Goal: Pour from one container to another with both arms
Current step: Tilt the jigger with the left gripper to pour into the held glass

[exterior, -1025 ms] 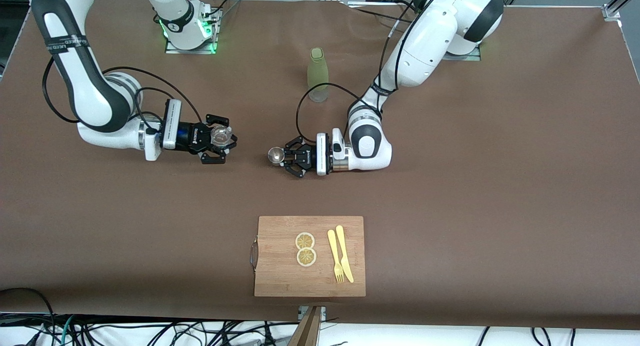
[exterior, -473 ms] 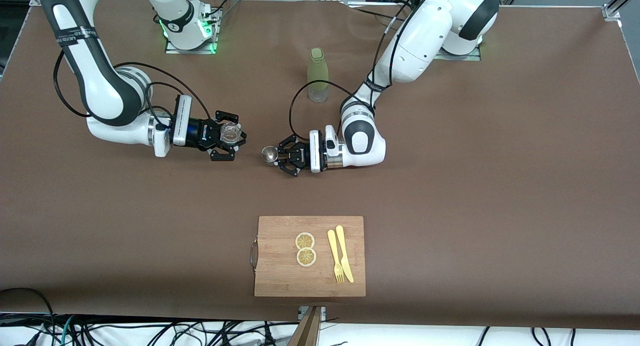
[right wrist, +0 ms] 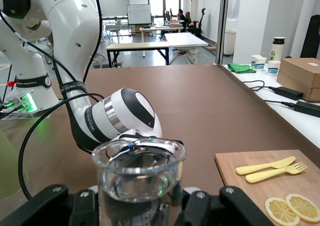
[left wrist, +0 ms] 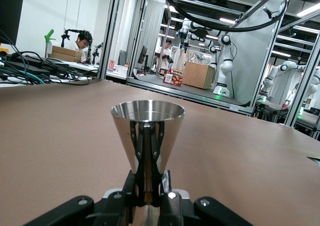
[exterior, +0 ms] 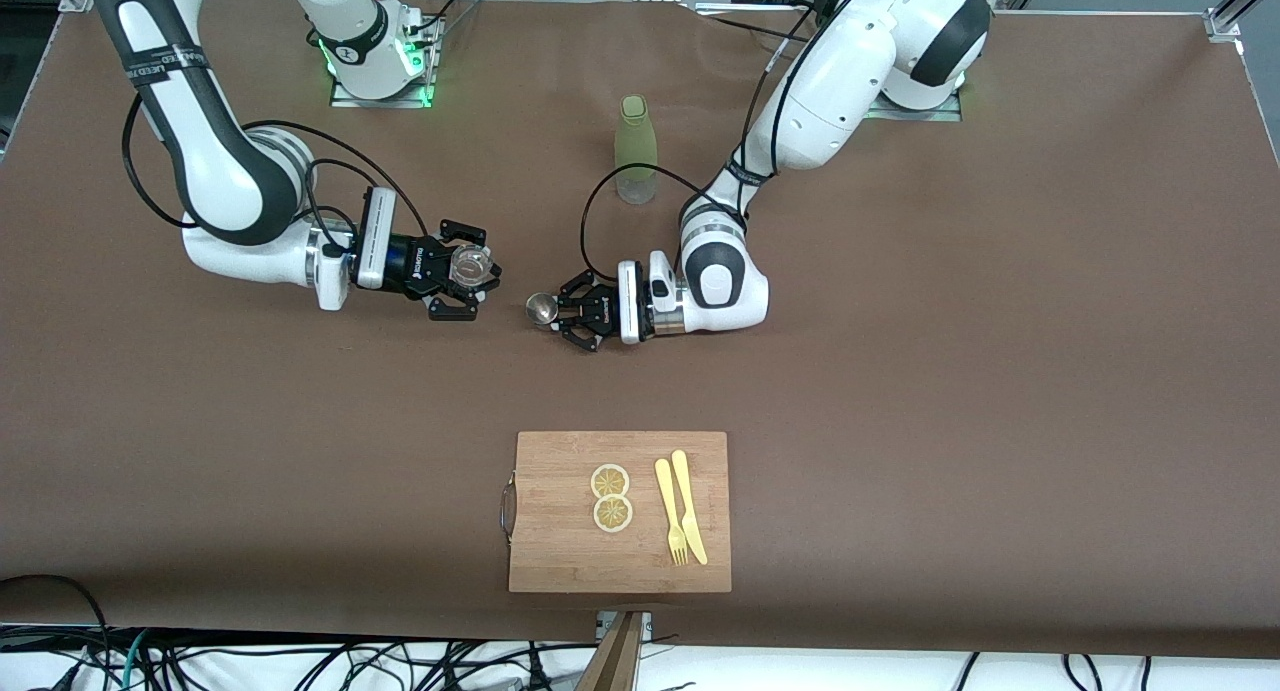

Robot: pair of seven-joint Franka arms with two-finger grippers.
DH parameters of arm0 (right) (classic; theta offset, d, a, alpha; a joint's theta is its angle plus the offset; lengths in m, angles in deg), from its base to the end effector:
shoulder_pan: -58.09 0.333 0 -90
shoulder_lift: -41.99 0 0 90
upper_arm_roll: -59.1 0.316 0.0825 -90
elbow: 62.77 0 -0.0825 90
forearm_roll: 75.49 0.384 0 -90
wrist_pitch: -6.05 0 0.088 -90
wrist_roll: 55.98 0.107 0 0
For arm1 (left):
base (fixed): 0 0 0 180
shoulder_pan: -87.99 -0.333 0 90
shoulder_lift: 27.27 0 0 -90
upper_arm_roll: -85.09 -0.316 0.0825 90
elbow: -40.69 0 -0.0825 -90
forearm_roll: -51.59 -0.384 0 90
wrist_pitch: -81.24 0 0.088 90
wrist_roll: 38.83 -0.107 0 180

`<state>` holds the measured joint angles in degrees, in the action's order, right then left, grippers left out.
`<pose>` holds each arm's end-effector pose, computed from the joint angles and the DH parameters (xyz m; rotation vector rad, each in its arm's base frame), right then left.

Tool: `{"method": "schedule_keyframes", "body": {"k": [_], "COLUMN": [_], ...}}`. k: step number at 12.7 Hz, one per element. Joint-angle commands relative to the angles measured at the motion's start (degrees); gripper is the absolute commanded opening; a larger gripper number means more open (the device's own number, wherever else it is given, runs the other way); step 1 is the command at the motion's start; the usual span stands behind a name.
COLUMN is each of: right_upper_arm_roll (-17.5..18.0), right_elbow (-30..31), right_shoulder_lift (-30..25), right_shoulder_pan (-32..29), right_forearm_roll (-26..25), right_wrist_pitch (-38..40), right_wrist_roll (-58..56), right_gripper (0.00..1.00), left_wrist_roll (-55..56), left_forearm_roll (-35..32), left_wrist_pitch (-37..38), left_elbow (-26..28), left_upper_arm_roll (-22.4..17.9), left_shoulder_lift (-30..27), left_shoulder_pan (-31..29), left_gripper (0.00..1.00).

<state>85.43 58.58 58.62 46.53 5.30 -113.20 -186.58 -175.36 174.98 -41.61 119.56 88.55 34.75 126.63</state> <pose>0.5402 0.1882 0.3038 -1.4859 -1.4241 -1.0162 0.5220 -0.5062 0.0775 1.4372 -1.0441 1.0524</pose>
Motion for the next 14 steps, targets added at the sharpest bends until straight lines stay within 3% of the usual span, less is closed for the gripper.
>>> {"method": "schedule_keyframes", "body": {"k": [1,14], "right_upper_arm_roll": [0.48,0.57], "right_elbow": [1.88,2.76], "right_shoulder_lift": [-2.57,-2.83], "right_shoulder_pan": [0.93,3.65], "right_forearm_roll": [1.48,1.48], "right_wrist_pitch": [-2.65,-9.32], "right_wrist_roll": [1.40,2.01], "right_gripper": [0.14,0.14], "left_wrist_roll": [-2.25,-2.25], "left_forearm_roll": [2.55,3.43], "left_wrist_pitch": [-1.59,-2.47], "left_elbow": [-2.75,-3.28], "left_upper_arm_roll": [-0.46,-0.46], "left_shoulder_lift": [1.26,1.35], "left_shoulder_pan": [1.08,1.78], "left_gripper": [0.00,0.00]}}
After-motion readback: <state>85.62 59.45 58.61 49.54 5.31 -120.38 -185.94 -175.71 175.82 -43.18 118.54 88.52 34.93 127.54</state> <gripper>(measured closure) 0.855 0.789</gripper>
